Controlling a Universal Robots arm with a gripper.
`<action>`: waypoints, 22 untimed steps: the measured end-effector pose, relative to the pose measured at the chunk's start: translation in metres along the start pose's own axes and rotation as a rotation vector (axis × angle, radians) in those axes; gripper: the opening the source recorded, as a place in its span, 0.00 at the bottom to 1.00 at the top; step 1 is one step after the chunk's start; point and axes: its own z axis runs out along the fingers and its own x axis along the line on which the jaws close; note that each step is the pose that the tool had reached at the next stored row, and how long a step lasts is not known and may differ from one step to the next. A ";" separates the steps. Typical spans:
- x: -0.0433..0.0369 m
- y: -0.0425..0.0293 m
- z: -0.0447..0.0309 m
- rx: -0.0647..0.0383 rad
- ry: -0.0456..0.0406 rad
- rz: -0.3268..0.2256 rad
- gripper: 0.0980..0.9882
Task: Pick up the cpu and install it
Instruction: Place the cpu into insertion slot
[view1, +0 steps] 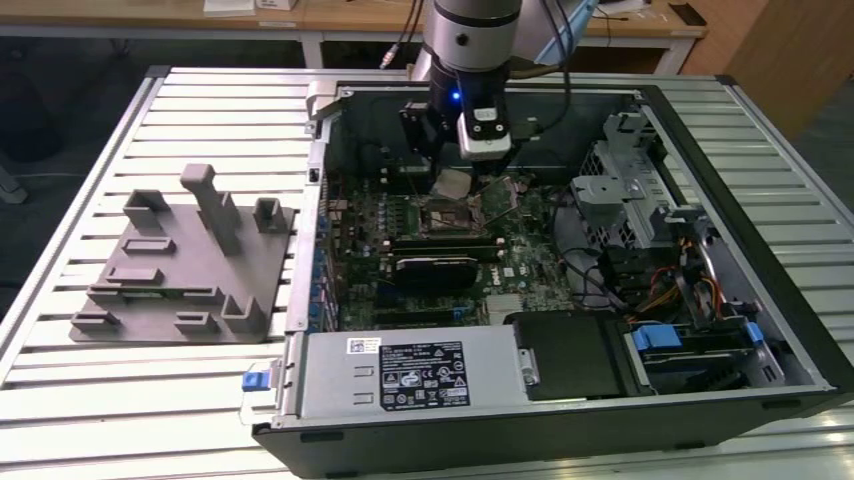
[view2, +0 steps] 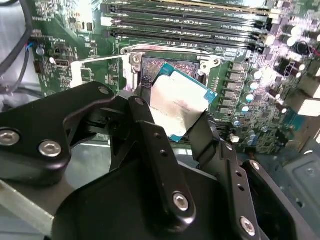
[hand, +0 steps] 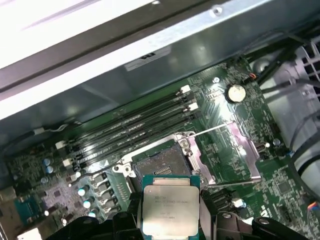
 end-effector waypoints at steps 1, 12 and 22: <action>0.0000 0.0000 0.0000 0.000 -0.0004 0.012 0.50; 0.0000 0.0000 0.0001 0.002 -0.0042 0.145 0.50; 0.0000 0.0000 0.0002 0.003 -0.0077 0.259 0.50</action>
